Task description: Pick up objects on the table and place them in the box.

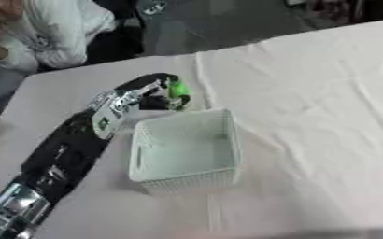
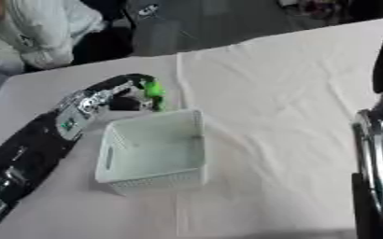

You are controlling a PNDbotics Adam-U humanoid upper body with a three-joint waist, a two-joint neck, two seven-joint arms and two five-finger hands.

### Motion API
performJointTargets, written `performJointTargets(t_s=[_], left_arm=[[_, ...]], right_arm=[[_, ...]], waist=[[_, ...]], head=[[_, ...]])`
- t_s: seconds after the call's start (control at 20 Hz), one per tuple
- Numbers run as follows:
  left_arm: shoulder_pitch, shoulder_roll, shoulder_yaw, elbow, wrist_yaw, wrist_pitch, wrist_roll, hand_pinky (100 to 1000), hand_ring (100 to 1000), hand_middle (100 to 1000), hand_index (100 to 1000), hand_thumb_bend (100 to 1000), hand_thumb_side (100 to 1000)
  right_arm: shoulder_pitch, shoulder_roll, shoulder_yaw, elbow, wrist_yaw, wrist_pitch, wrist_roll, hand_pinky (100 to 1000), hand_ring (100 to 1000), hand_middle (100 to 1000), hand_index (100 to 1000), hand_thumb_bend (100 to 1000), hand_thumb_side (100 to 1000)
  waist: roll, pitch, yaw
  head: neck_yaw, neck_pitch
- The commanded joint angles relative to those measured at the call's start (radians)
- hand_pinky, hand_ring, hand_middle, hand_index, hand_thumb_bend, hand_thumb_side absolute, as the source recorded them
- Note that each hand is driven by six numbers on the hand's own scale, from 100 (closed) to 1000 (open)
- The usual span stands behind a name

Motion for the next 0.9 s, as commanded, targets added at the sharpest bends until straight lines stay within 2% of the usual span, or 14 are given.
performJointTargets(t_s=[0.05, 0.9], left_arm=[[-0.02, 0.009, 0.019, 0.009, -0.009, -0.001, 0.012, 966, 872, 966, 1000, 1000, 848], [-0.042, -0.001, 0.051, 0.05, 0.009, 0.008, 0.045, 945, 856, 958, 1000, 1000, 846]], right_arm=[[-0.021, 0.006, 0.001, -0.019, 0.001, 0.0, 0.003, 277, 457, 520, 568, 100, 1000], [-0.022, 0.009, 0.001, -0.021, -0.001, 0.001, 0.005, 276, 457, 520, 569, 100, 1000]], waist=[[-0.007, -0.007, -0.001], [-0.007, -0.004, -0.004]], head=[[-0.008, -0.016], [-0.008, -0.015]])
